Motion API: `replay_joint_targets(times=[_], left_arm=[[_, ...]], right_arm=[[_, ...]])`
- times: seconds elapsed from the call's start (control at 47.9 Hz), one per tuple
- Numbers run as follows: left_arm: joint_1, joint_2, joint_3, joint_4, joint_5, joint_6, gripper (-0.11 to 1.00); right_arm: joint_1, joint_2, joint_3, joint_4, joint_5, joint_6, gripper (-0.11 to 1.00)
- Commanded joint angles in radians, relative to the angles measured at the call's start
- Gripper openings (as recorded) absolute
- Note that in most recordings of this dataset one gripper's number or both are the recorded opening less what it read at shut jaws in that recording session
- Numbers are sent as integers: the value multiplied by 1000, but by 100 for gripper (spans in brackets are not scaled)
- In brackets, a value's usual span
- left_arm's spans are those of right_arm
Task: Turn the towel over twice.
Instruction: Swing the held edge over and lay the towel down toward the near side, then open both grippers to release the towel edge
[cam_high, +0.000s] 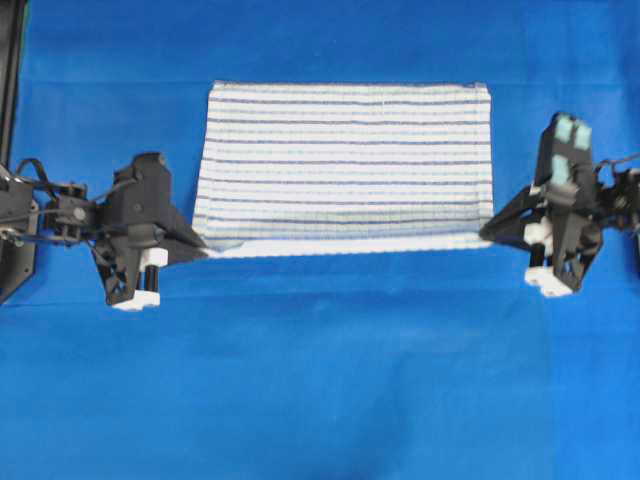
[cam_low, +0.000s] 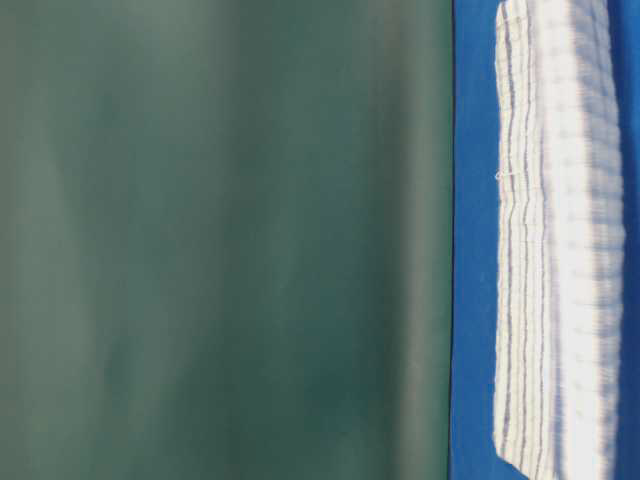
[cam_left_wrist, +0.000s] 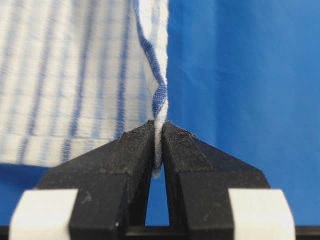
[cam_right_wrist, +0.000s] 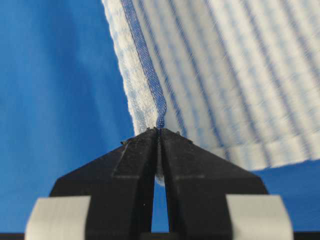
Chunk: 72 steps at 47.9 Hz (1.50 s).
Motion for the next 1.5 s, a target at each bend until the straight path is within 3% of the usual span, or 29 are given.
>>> replay_joint_targets(times=[0.0, 0.188, 0.668, 0.73, 0.793, 0.918, 0.981, 1.022, 1.127, 1.21, 1.481], left_arm=[[-37, 28, -25, 0, -8, -31, 3], [-84, 52, -31, 0, -6, -60, 3], [-86, 54, -32, 0, -9, -52, 5], [-86, 54, -34, 0, -5, -52, 14], [-86, 54, -34, -2, 0, -52, 32], [-84, 48, -37, -2, 18, -46, 69], [-78, 37, -44, 0, 37, -37, 78], [-69, 25, -51, 0, 51, -32, 78], [-34, -14, -72, 0, 94, -18, 76], [5, -64, -97, -2, 140, -2, 75], [110, -235, -118, 0, 172, 72, 75]], right_arm=[[34, 31, -25, 3, -12, 14, 5], [91, 80, -51, 3, -12, 41, 5], [100, 158, -86, 3, 64, 44, 6], [100, 163, -92, 3, 67, 44, 6], [101, 164, -97, 3, 67, 44, 9], [103, 163, -101, 3, 64, 44, 45], [103, 156, -106, -2, 63, 41, 62], [101, 146, -112, -9, 64, 38, 67], [91, 106, -129, -32, 71, 26, 61], [74, 55, -133, -66, 72, 21, 62], [-20, -164, -126, -229, 72, 21, 62]])
